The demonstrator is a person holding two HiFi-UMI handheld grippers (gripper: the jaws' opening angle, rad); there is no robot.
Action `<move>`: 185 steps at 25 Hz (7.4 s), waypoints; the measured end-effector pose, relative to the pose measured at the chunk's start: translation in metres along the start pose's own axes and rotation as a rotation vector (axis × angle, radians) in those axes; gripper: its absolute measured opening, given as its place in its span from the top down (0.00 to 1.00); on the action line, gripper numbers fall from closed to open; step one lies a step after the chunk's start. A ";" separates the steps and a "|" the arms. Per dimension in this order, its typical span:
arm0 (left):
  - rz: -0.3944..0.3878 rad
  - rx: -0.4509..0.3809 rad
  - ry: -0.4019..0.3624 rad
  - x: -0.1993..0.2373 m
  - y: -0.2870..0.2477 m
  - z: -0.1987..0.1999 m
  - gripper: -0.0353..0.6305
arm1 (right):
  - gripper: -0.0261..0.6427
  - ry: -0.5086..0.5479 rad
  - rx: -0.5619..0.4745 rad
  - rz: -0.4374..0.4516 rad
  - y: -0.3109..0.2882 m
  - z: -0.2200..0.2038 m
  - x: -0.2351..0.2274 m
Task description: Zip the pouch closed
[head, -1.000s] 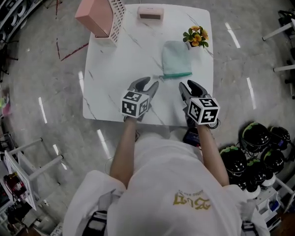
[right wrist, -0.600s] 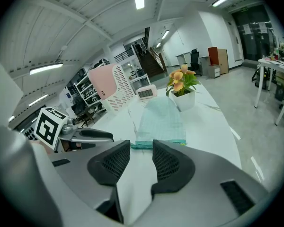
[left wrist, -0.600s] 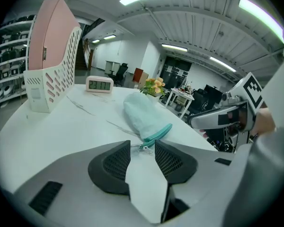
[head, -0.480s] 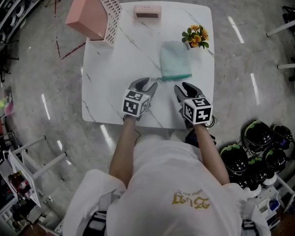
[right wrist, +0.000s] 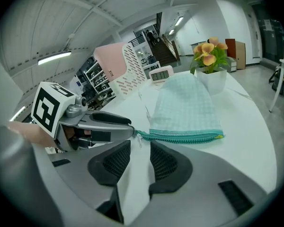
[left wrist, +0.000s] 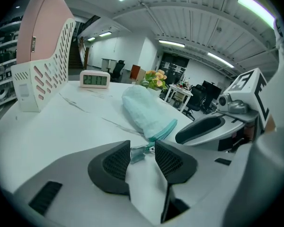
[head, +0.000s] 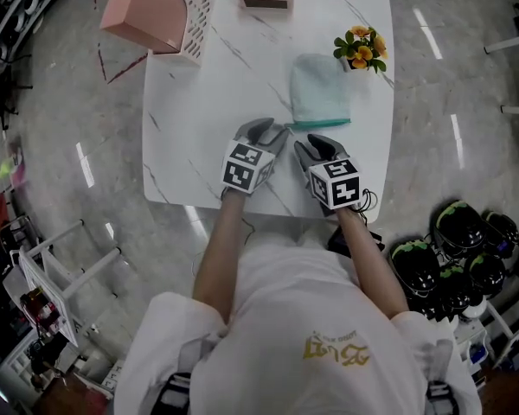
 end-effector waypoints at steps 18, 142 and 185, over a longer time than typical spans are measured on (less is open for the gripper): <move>-0.083 -0.008 -0.075 0.000 -0.015 0.000 0.79 | 0.76 0.075 0.051 -0.004 -0.028 -0.004 0.001; 0.190 -0.033 0.002 -0.003 0.027 0.012 0.77 | 0.92 0.026 -0.118 -0.341 0.070 0.011 -0.082; 0.137 -0.369 0.013 -0.046 0.118 0.093 0.92 | 0.94 -0.013 -0.454 -0.245 0.155 0.047 0.005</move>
Point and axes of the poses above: the fingertips, and each gripper's own axes: y backward along the fingers, x to its left, z out of its top, the point moved 4 cm from there along y, backward along the fingers, and after that the axes turned 13 degrees about -y, right-handed, at the moved point
